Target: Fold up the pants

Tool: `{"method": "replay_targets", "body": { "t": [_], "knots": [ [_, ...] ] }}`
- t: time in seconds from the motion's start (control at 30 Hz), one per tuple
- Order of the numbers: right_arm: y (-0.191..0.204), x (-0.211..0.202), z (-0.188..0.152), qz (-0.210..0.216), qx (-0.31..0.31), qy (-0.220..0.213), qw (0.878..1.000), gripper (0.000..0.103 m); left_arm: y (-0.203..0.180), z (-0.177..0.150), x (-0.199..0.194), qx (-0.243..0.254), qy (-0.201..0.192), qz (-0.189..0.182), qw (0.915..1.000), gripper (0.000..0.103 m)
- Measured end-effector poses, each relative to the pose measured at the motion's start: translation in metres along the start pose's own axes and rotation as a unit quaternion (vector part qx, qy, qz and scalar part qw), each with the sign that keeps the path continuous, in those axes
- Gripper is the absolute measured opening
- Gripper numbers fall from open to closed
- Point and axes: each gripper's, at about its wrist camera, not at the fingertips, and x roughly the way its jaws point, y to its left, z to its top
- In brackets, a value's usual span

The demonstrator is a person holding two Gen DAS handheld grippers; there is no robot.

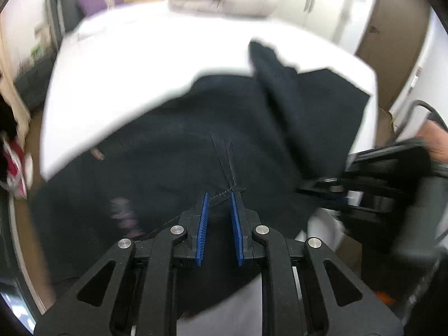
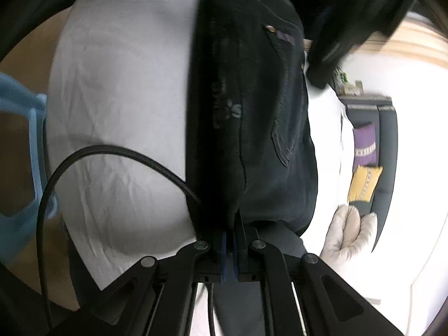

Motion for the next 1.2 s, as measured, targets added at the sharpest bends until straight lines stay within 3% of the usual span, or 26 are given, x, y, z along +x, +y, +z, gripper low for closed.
{"method": "replay_targets", "body": {
  "t": [0.03,0.1,0.17,0.23,0.27,0.33,0.37,0.4,0.47,0.5,0.53,0.57,0.6,0.67,0.7,0.73,0.8,0.87,0.93,1.03,1.2],
  "knots": [
    [-0.003,-0.002,-0.002,-0.004,0.021,-0.003,1.000,0.008,0.003,-0.001,0.014,-0.015,0.016,0.003,0.9998,0.016],
    [-0.010,-0.007,-0.007,0.002,0.060,-0.010,0.998,0.017,0.008,-0.001,0.020,-0.043,0.001,-0.007,0.9991,0.015],
    [-0.029,-0.020,-0.024,0.013,0.140,-0.033,0.990,0.058,0.011,0.002,0.022,-0.057,0.004,-0.015,0.9983,0.015],
    [-0.053,-0.033,-0.046,0.054,0.232,-0.068,0.969,0.087,0.011,0.004,0.024,-0.061,0.006,-0.014,0.9980,0.015],
    [-0.070,-0.036,-0.062,0.083,0.292,-0.090,0.948,0.089,0.010,0.005,0.024,-0.062,0.006,-0.012,0.9980,0.015],
    [-0.118,-0.024,-0.108,0.143,0.451,-0.103,0.875,0.088,0.007,0.008,0.027,-0.068,0.008,-0.008,0.9976,0.015],
    [-0.137,-0.013,-0.131,0.167,0.514,-0.105,0.835,0.079,0.006,0.010,0.028,-0.073,0.009,-0.006,0.9973,0.015],
    [-0.158,0.002,-0.160,0.196,0.582,-0.112,0.781,0.075,0.006,0.006,0.028,-0.076,0.010,-0.004,0.9971,0.015],
    [-0.190,0.034,-0.218,0.247,0.696,-0.151,0.657,0.070,0.007,0.004,0.032,-0.079,0.012,-0.003,0.9968,0.015],
    [-0.201,0.053,-0.248,0.265,0.745,-0.172,0.588,0.069,0.007,0.005,0.034,-0.082,0.014,-0.003,0.9966,0.015],
    [-0.207,0.070,-0.270,0.276,0.779,-0.181,0.534,0.068,0.009,0.005,0.034,-0.084,0.015,-0.005,0.9963,0.015],
    [-0.211,0.094,-0.297,0.288,0.817,-0.184,0.464,0.067,0.011,0.003,0.035,-0.087,0.015,-0.007,0.9961,0.015],
    [-0.212,0.117,-0.317,0.299,0.844,-0.183,0.406,0.067,0.012,0.004,0.036,-0.091,0.017,-0.010,0.9956,0.015],
    [-0.206,0.153,-0.342,0.309,0.877,-0.169,0.326,0.057,0.016,0.004,0.040,-0.099,0.018,-0.015,0.9948,0.015],
    [-0.203,0.169,-0.347,0.314,0.886,-0.154,0.303,0.054,0.016,0.003,0.040,-0.102,0.018,-0.016,0.9945,0.015],
    [-0.199,0.182,-0.350,0.319,0.892,-0.141,0.288,0.050,0.017,0.004,0.041,-0.105,0.019,-0.018,0.9942,0.015],
    [-0.192,0.200,-0.348,0.333,0.895,-0.120,0.273,0.048,0.018,0.003,0.042,-0.108,0.020,-0.019,0.9938,0.015],
    [-0.187,0.210,-0.337,0.346,0.893,-0.104,0.268,0.048,0.022,0.001,0.041,-0.109,0.021,-0.020,0.9936,0.015],
    [-0.188,0.220,-0.330,0.356,0.888,-0.098,0.274,0.048,0.025,-0.002,0.039,-0.109,0.023,-0.021,0.9936,0.015],
    [-0.195,0.233,-0.323,0.360,0.888,-0.101,0.268,0.048,0.028,-0.003,0.038,-0.107,0.024,-0.021,0.9937,0.015],
    [-0.214,0.259,-0.326,0.351,0.897,-0.121,0.240,0.048,0.025,-0.002,0.036,-0.107,0.026,-0.018,0.9938,0.015]
  ]
}}
